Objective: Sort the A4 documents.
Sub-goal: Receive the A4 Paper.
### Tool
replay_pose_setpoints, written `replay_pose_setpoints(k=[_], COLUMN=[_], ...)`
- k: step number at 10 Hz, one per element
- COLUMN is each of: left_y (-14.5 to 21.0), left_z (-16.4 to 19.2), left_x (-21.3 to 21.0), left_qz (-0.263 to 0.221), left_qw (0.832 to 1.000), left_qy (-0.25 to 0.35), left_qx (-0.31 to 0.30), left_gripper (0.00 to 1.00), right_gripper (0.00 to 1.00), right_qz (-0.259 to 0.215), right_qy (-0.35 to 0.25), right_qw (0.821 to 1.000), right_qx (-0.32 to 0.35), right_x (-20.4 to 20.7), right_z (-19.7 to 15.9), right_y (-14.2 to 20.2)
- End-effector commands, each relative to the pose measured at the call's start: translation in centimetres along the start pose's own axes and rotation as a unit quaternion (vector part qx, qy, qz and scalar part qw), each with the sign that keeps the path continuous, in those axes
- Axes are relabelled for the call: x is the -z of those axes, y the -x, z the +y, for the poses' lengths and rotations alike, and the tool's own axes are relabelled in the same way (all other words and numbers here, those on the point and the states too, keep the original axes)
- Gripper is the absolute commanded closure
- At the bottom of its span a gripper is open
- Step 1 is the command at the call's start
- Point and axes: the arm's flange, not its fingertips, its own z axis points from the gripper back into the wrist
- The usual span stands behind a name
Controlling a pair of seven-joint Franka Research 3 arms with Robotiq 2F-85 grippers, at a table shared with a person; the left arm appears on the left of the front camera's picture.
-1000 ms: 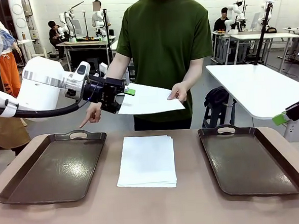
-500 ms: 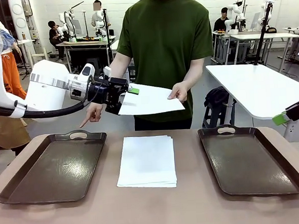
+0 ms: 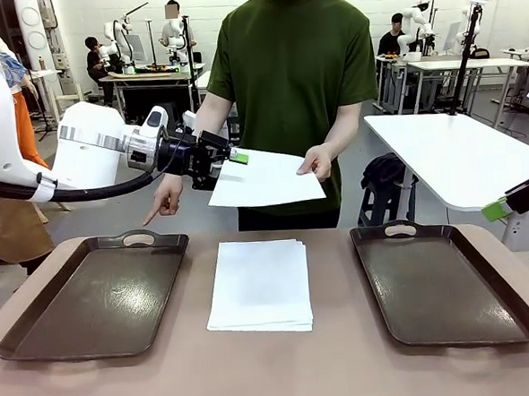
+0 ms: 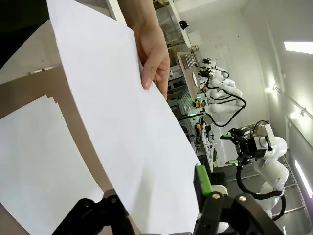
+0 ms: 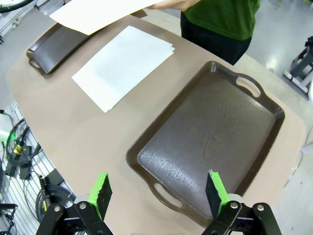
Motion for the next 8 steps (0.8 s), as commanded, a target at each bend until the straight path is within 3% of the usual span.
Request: replay_pose_setpoints(k=[1,5,8], left_y=[-0.19,0.1,0.06], left_z=[0.28,0.42,0.39], left_x=[-0.08,0.0,-0.13], left_qz=[0.001,-0.004,-0.007], left_qw=[1.0,1.0,0.999], left_qy=[0.004,0.009,0.022], left_qx=[-0.015,-0.024,-0.033], left_gripper=[0.57,0.96,1.0], right_gripper=[0.0,0.0,0.0], right_qz=[-0.002,-0.002,-0.002], right_qy=[-0.007,-0.007,-0.007], right_qw=[1.0,1.0,1.0], right_qx=[0.002,0.002,0.002], right_x=[0.12,0.12,0.12], right_z=[-0.11,-0.11,-0.11], right_y=[0.08,0.08,0.08])
